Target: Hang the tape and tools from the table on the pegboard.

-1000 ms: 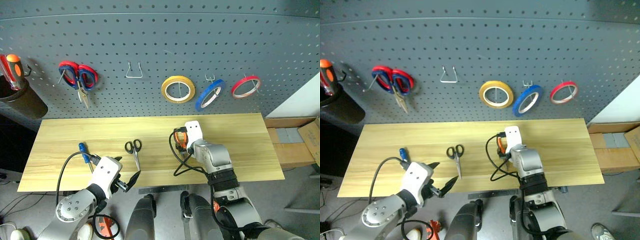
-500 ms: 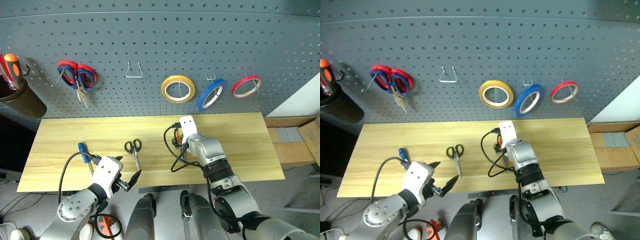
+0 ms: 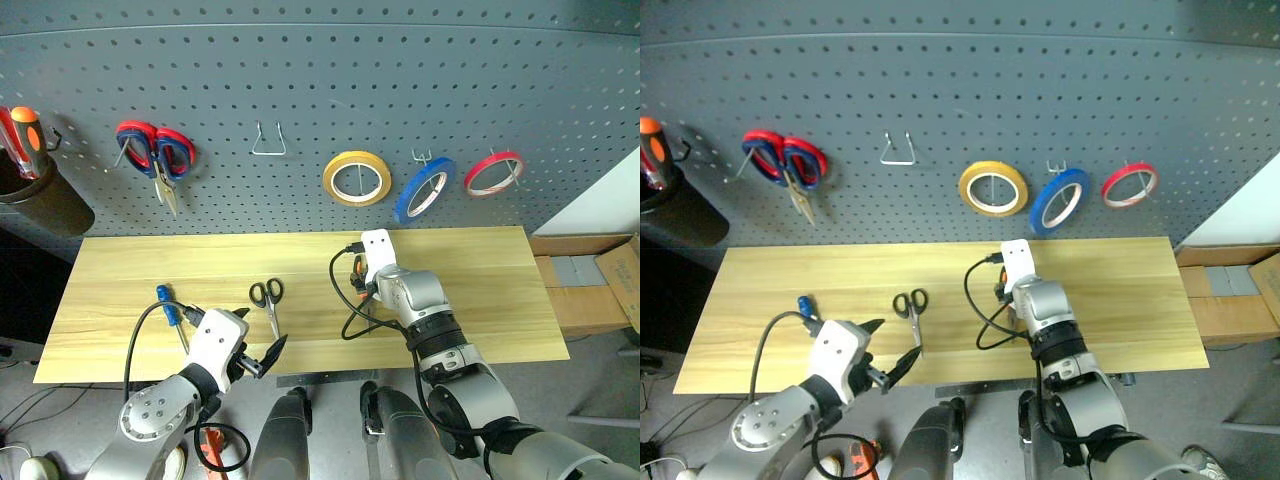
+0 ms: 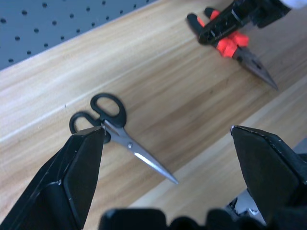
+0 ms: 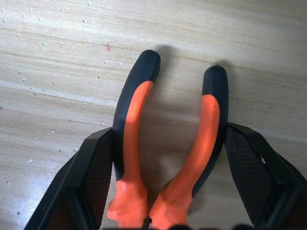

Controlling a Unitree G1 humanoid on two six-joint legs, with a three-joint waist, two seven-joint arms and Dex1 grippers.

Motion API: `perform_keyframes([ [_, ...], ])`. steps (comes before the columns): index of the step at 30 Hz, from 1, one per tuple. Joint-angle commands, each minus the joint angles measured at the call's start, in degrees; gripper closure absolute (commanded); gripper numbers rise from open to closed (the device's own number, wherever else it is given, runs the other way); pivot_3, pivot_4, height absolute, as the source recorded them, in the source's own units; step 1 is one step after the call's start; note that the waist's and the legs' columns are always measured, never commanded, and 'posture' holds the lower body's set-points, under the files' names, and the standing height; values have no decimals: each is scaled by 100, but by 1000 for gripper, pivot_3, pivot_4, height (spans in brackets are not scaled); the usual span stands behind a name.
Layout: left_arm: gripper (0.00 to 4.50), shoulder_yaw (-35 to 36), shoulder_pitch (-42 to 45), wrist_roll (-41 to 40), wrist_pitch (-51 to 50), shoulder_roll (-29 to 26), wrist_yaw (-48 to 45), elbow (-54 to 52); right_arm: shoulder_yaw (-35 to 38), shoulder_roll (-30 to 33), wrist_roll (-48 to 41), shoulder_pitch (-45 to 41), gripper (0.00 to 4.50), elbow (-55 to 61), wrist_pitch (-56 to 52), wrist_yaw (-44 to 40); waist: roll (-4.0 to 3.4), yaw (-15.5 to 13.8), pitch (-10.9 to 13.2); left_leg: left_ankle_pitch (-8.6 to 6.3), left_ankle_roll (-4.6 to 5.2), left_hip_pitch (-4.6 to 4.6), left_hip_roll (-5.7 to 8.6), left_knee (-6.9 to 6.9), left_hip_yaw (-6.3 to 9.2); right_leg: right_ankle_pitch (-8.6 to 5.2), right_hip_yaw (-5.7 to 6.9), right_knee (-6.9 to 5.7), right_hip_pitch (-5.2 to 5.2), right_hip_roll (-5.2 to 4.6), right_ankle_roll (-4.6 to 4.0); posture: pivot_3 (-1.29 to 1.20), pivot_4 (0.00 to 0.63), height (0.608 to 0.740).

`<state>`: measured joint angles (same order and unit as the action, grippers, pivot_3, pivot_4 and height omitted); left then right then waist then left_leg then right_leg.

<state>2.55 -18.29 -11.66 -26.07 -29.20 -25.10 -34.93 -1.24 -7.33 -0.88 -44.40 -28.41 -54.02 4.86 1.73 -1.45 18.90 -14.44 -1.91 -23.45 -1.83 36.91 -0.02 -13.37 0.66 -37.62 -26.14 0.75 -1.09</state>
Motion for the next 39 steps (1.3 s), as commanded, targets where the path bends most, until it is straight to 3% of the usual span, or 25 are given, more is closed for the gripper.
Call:
perform_keyframes([
  [1,0,-38,4,-7,98,56,-32,-77,90,-314,-111,-27,1475,-226,-124,69,0,0,0,0,0,0,0,0,0,0,0,0,0,0,0,208,348,740],
  [4,0,-84,103,22,98,98,-33,-41,26,-277,-204,-19,1475,-24,-245,-62,2,-1,-1,0,0,0,0,0,1,0,0,0,0,0,0,208,337,740],
  [6,0,-150,241,8,51,142,-21,-98,-172,-107,-445,209,1475,750,-468,-585,1,-1,-1,0,0,-1,0,0,1,0,1,0,0,0,0,209,334,740],
  [11,0,-126,789,-453,-463,398,67,-575,-1193,1396,-918,1396,1475,3822,-953,-2067,-8,-66,5,0,0,-57,6,2,20,1,17,15,-35,-2,2,210,329,740],
  [15,0,-51,1231,-756,-873,429,132,-918,-970,1980,-1339,2042,1475,5320,-1454,-2333,-3,-139,2,-3,4,-66,12,6,29,7,24,49,-21,-7,15,221,322,740],
  [17,0,22,1387,-913,-1102,398,164,-1120,-761,1984,-1461,2118,1475,5713,-1516,-2329,-2,-113,2,-4,3,-64,6,4,24,7,20,49,-22,-4,15,225,321,740],
  [20,0,295,1638,-1154,-1526,417,397,-1489,-154,1495,-1828,1945,1475,6142,-1844,-2198,-2,-109,2,-2,-1,-58,-5,4,26,7,21,42,-24,9,15,236,314,740],
  [28,0,1241,2539,-2945,-3014,688,1582,-2497,560,594,-2064,507,1475,6135,-1798,-1736,4,-199,-1,3,-9,-47,7,15,52,10,38,32,-2,6,20,283,300,740],
  [31,0,1684,2550,-4109,-2936,143,2289,-2507,490,565,-2085,157,1475,5906,-1365,-1778,5,-275,-2,15,-28,-52,11,16,61,12,46,32,-1,-2,17,317,295,740],
  [39,0,2936,1572,-7079,-1793,-2048,4224,-2507,53,642,-1823,-351,1475,4999,320,-2021,7,-438,-3,17,-35,-47,10,12,72,23,55,20,-2,-6,-5,403,282,740],
])
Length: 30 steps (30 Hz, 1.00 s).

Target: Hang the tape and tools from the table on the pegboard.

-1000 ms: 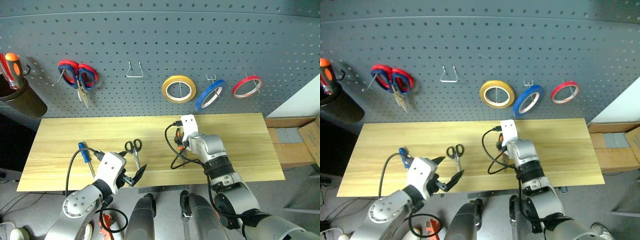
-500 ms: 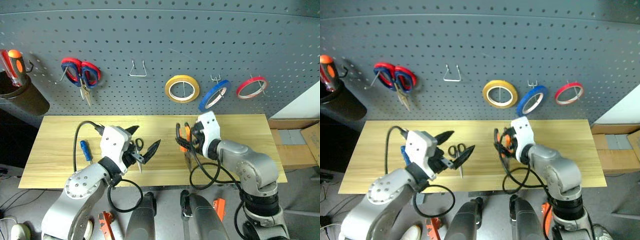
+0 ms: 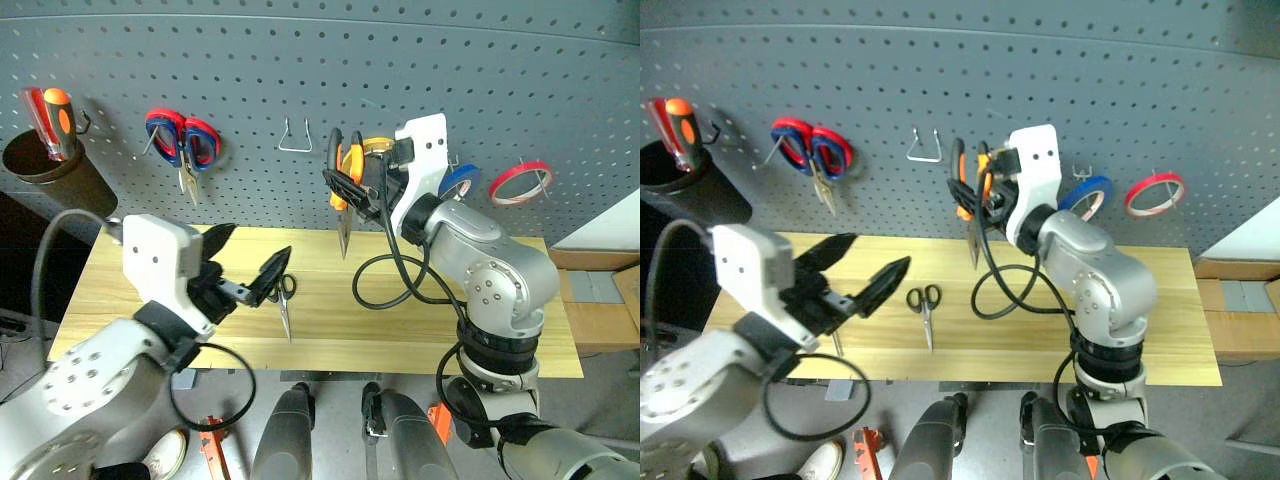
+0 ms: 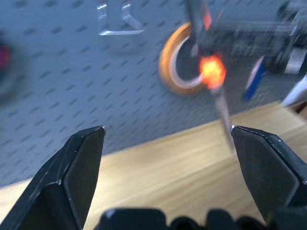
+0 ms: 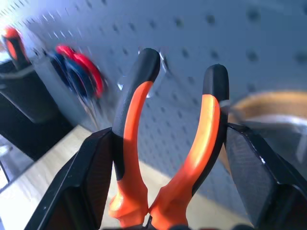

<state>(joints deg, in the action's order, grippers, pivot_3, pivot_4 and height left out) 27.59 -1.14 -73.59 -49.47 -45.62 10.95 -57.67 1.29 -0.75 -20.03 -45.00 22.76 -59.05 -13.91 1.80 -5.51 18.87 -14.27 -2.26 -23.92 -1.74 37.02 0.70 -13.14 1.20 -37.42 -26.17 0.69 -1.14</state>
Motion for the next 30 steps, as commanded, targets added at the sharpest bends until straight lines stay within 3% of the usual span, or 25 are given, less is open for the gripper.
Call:
perform_keyframes([
  [1,0,496,-241,-1094,692,-600,798,-233,-273,-18,203,-399,1475,-302,1192,-167,0,-69,0,1,-1,1,2,1,0,-1,0,-1,0,-2,2,410,280,740],
  [8,0,501,-741,-1622,1399,-1359,1392,-233,-525,-20,824,-1028,1475,-1375,3338,-195,0,-367,0,10,-17,0,1,-2,8,-10,12,0,1,0,12,445,269,740],
  [23,0,74,-1543,-766,2581,-1681,1345,-233,-531,-16,1999,-1868,1475,-3060,6184,612,1,-693,-1,23,-36,-5,-2,1,7,14,24,8,3,2,-29,444,257,740],
  [30,0,-313,-1697,-419,3020,-1854,1330,-233,-696,-15,2434,-1631,1475,-3463,6953,805,4,-738,-3,31,-42,-7,-3,0,6,18,41,4,7,2,-38,445,257,740],
])
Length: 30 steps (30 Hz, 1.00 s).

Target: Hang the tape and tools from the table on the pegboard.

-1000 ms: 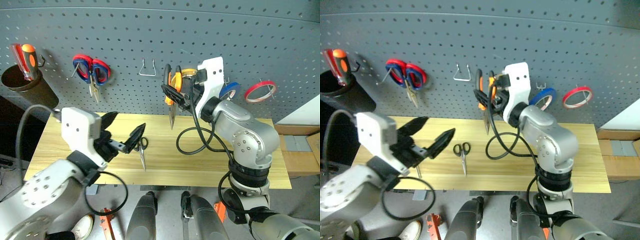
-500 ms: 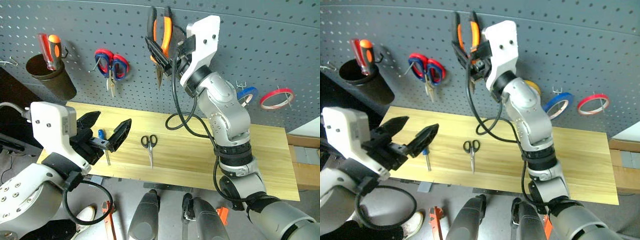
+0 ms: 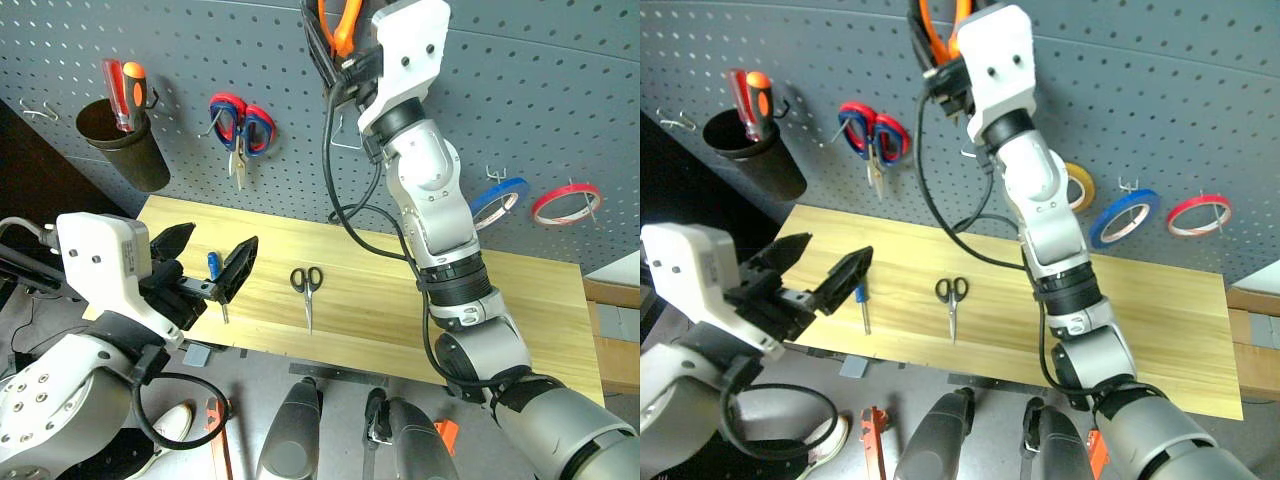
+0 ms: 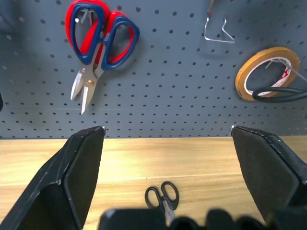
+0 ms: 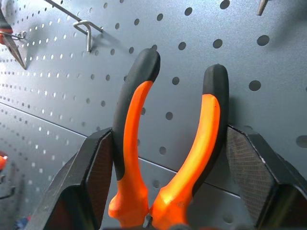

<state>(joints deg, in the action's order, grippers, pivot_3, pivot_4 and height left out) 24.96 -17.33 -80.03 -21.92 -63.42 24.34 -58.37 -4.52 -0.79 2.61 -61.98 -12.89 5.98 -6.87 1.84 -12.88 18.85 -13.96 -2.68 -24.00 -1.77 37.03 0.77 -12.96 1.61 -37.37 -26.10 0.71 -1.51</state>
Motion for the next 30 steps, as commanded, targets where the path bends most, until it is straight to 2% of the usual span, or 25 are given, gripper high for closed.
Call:
perform_keyframes([
  [1,0,-93,-120,302,305,-97,-19,-163,-176,-5,263,173,1475,60,569,111,1,-2,-1,0,0,0,-1,0,0,0,2,0,0,0,-1,445,257,740],
  [8,0,-360,-288,649,613,-213,-54,-163,-620,167,1088,933,1475,-229,1365,435,8,-9,-7,3,-6,-2,0,4,1,1,12,-8,2,-1,-6,434,257,740],
  [17,0,-585,-182,817,665,-222,21,-163,-641,192,1211,1109,1475,-433,1182,448,10,4,-8,27,-41,10,-8,3,25,-6,40,-52,1,4,-22,418,255,740],
  [21,0,-655,-129,860,648,-211,40,-163,-603,191,1123,1102,168,-456,1106,385,11,7,-9,33,-39,12,-7,5,29,0,43,-58,2,4,-33,418,255,740],
  [30,0,-846,5,1009,543,-141,-5,-163,-439,582,987,1388,79,61,877,67,14,26,-11,57,-43,12,-4,4,42,5,54,-61,5,4,-40,392,256,740],
])
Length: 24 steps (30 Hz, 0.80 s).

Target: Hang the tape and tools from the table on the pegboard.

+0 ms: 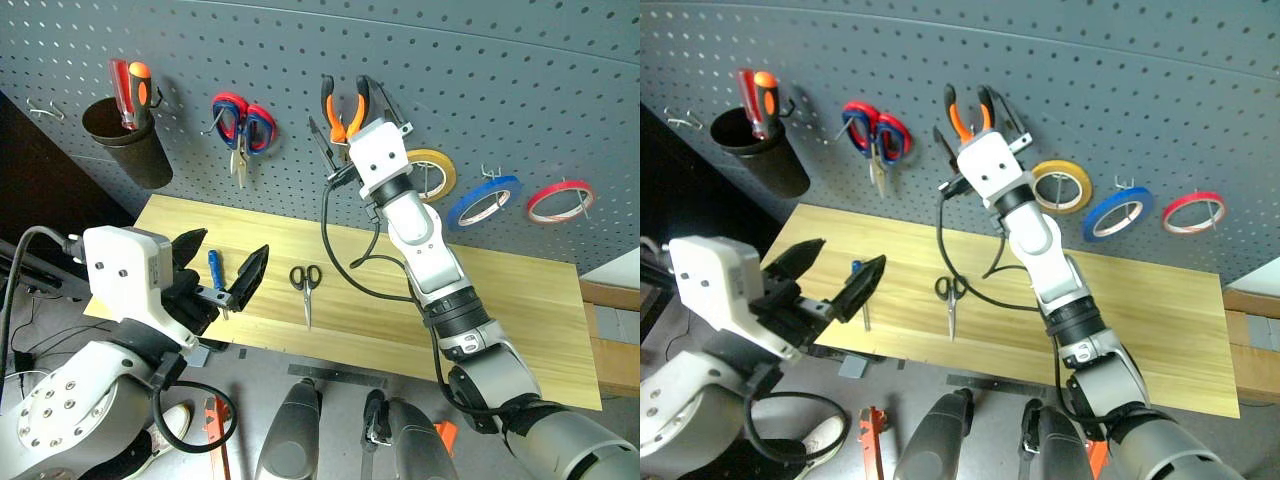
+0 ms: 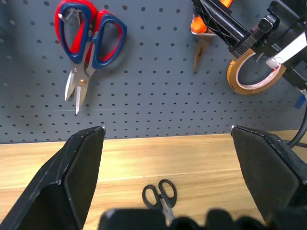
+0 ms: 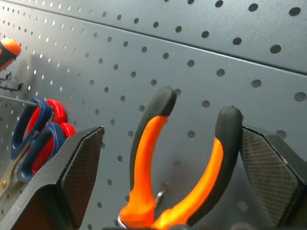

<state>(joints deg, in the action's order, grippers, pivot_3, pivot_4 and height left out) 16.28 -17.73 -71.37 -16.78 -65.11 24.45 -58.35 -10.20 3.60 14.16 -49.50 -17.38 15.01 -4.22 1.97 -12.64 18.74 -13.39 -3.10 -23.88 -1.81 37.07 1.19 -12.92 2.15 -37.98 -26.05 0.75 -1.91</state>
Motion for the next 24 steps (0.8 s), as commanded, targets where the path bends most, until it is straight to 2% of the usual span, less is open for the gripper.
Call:
perform_keyframes([
  [1,0,29,64,170,-30,59,-23,-165,159,227,-321,229,79,691,-157,-405,1,5,0,2,0,0,0,0,2,0,1,0,2,0,0,384,259,740],
  [4,0,-6,112,361,-278,163,29,-165,306,498,-844,468,79,1463,-688,-970,0,13,0,6,3,3,0,2,4,0,3,0,6,0,1,365,263,740],
  [7,0,-149,65,497,-631,582,536,-113,454,862,-1267,725,79,2385,-1419,-1475,0,23,0,9,4,3,-1,2,6,0,4,-1,7,0,1,329,269,740],
  [9,0,-249,-48,931,-909,852,741,-60,484,1107,-1550,924,79,2978,-2034,-1794,1,46,0,9,6,8,-3,3,9,0,6,0,13,0,1,287,272,740],
  [13,0,-1052,-34,2304,-1434,1841,1404,340,690,1867,-2362,1805,79,4638,-3672,-2415,-11,74,-14,5,12,23,0,2,12,0,7,7,36,-3,2,245,273,740],
  [18,0,-1861,602,3352,-1611,2676,881,1181,877,2407,-2937,2766,79,5693,-4636,-2695,-23,187,-21,8,32,54,-1,5,13,1,13,4,65,-3,0,189,273,740],
  [20,0,-2124,913,3621,-1655,2984,542,1632,907,2660,-3055,3140,79,5944,-4774,-2853,-31,245,-27,10,34,95,-2,0,7,0,13,2,104,-3,-1,167,269,740],
  [24,0,-2442,1610,4021,-1719,3456,-232,2627,864,3080,-3204,3766,79,6125,-4896,-3120,-37,402,-75,24,50,97,2,2,-4,8,10,2,108,-9,3,122,258,740],
])
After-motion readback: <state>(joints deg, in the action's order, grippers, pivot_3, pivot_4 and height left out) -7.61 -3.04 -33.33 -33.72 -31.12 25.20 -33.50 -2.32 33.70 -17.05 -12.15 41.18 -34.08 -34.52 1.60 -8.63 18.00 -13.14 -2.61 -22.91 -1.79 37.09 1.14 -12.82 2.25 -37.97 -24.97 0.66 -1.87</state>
